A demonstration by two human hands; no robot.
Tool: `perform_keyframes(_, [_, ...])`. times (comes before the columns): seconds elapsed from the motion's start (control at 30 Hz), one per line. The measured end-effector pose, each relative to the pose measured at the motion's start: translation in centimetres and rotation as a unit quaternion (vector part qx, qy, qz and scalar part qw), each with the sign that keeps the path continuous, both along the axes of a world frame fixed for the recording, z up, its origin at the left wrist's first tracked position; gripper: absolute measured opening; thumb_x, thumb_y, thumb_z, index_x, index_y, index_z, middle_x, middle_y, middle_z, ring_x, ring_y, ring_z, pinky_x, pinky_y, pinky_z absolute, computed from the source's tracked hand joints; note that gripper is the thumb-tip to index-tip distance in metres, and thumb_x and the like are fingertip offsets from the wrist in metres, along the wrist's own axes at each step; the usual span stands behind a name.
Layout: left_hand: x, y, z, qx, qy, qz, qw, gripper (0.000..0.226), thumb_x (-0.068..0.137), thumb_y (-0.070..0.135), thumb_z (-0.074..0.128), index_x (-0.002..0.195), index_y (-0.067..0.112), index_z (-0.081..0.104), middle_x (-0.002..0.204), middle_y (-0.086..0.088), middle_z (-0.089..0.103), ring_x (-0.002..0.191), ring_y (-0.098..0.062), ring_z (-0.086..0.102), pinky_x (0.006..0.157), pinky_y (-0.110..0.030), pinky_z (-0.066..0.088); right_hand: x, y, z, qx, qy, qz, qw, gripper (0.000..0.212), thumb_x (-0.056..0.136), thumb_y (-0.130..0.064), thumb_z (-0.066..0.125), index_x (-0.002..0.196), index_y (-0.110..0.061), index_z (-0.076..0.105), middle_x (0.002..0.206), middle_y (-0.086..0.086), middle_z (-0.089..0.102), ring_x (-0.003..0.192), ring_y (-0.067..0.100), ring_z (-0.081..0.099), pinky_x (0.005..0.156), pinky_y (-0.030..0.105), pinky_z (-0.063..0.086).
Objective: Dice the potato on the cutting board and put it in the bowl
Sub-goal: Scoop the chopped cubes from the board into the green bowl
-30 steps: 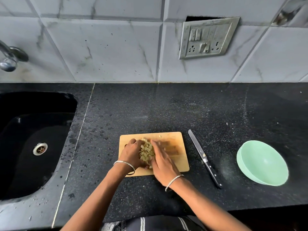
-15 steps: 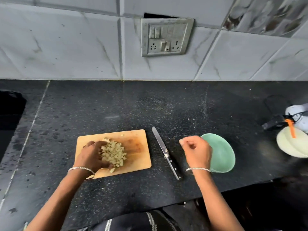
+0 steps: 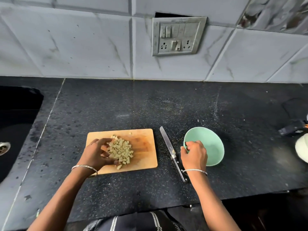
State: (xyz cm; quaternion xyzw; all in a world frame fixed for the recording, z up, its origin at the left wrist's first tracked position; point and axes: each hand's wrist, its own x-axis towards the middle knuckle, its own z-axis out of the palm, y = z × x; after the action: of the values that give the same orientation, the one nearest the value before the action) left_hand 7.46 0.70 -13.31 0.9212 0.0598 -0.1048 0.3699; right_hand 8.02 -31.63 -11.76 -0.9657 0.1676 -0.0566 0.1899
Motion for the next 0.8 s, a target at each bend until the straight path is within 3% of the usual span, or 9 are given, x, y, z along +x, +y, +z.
perform_keyframes(0.13, [-0.5, 0.9, 0.5, 0.004, -0.018, 0.018, 1.000, 0.098, 0.045, 0.030, 0.096, 0.132, 0.019, 0.052, 0.106, 0.001, 0.055, 0.071, -0.006, 0.064, 0.071, -0.024, 0.052, -0.1, 2.2, 0.8, -0.079, -0.066, 0.009, 0.995, 0.029, 0.078, -0.021, 0.074, 0.102, -0.005, 0.069, 0.092, 0.013, 0.056, 0.086, 0.033, 0.053, 0.073, 0.042, 0.046])
perform_keyframes(0.23, [-0.7, 1.5, 0.8, 0.033, -0.023, 0.012, 0.999, 0.105, 0.045, 0.033, 0.096, 0.137, 0.018, 0.046, 0.110, 0.001, 0.050, 0.074, -0.005, 0.059, 0.070, -0.018, 0.045, -0.9, 4.8, 1.3, -0.021, -0.149, 0.098, 0.984, 0.028, 0.079, -0.021, 0.073, 0.105, -0.010, 0.069, 0.093, 0.008, 0.055, 0.087, 0.030, 0.054, 0.076, 0.041, 0.049])
perform_keyframes(0.3, [-0.7, 1.8, 0.6, 0.058, 0.003, -0.005, 0.998, 0.116, 0.043, 0.035, 0.096, 0.142, 0.019, 0.037, 0.119, -0.002, 0.045, 0.093, -0.012, 0.055, 0.085, -0.023, 0.047, -1.0, 7.0, 1.0, 0.064, -0.055, 0.182, 0.980, 0.030, 0.084, -0.030, 0.068, 0.111, -0.017, 0.066, 0.103, 0.002, 0.057, 0.099, 0.024, 0.058, 0.086, 0.038, 0.049])
perform_keyframes(0.4, [-0.5, 1.8, 0.1, 0.083, 0.052, -0.040, 0.994, 0.132, 0.040, 0.037, 0.096, 0.149, 0.017, 0.024, 0.132, -0.006, 0.036, 0.121, -0.023, 0.045, 0.105, -0.032, 0.039, -0.4, 9.9, -0.9, 0.097, 0.111, 0.275, 0.950, 0.073, 0.083, -0.055, 0.063, 0.143, -0.023, 0.039, 0.145, -0.002, 0.038, 0.134, 0.018, 0.038, 0.111, 0.036, 0.035])
perform_keyframes(0.5, [0.0, 1.8, -0.3, 0.084, 0.050, -0.057, 0.994, 0.129, 0.039, 0.036, 0.096, 0.147, 0.021, 0.027, 0.124, -0.002, 0.034, 0.116, -0.022, 0.046, 0.105, -0.031, 0.041, 0.7, 12.7, -2.2, 0.088, 0.158, 0.332, 0.926, 0.121, 0.069, -0.071, 0.068, 0.155, -0.018, 0.002, 0.162, 0.000, -0.003, 0.149, 0.019, -0.001, 0.121, 0.038, 0.007])
perform_keyframes(0.57, [0.4, 1.7, -0.4, 0.082, 0.030, -0.074, 0.993, 0.118, 0.043, 0.035, 0.095, 0.143, 0.023, 0.032, 0.116, 0.002, 0.033, 0.110, -0.018, 0.046, 0.100, -0.028, 0.041, 1.6, 14.1, -2.8, 0.069, 0.162, 0.343, 0.923, 0.137, 0.060, -0.071, 0.075, 0.154, -0.017, -0.009, 0.162, 0.002, -0.014, 0.148, 0.019, -0.012, 0.119, 0.036, -0.006])
perform_keyframes(0.67, [1.1, 1.3, -0.6, 0.099, 0.022, -0.096, 0.990, 0.117, 0.050, 0.037, 0.092, 0.145, 0.017, 0.027, 0.124, -0.005, 0.036, 0.118, -0.024, 0.045, 0.103, -0.029, 0.039, 2.8, 15.6, -3.3, 0.029, 0.156, 0.373, 0.914, 0.149, 0.051, -0.072, 0.079, 0.153, -0.017, -0.014, 0.161, 0.005, -0.017, 0.148, 0.019, -0.016, 0.120, 0.041, -0.009])
perform_keyframes(0.8, [2.0, 0.8, -0.7, 0.114, 0.020, -0.130, 0.985, 0.121, 0.051, 0.035, 0.092, 0.146, 0.010, 0.023, 0.129, -0.009, 0.034, 0.120, -0.028, 0.047, 0.105, -0.034, 0.039, 3.1, 16.4, -3.2, 0.061, 0.165, 0.412, 0.894, 0.130, 0.056, -0.058, 0.085, 0.154, -0.017, 0.011, 0.162, -0.001, -0.005, 0.149, 0.017, -0.006, 0.114, 0.033, -0.012])
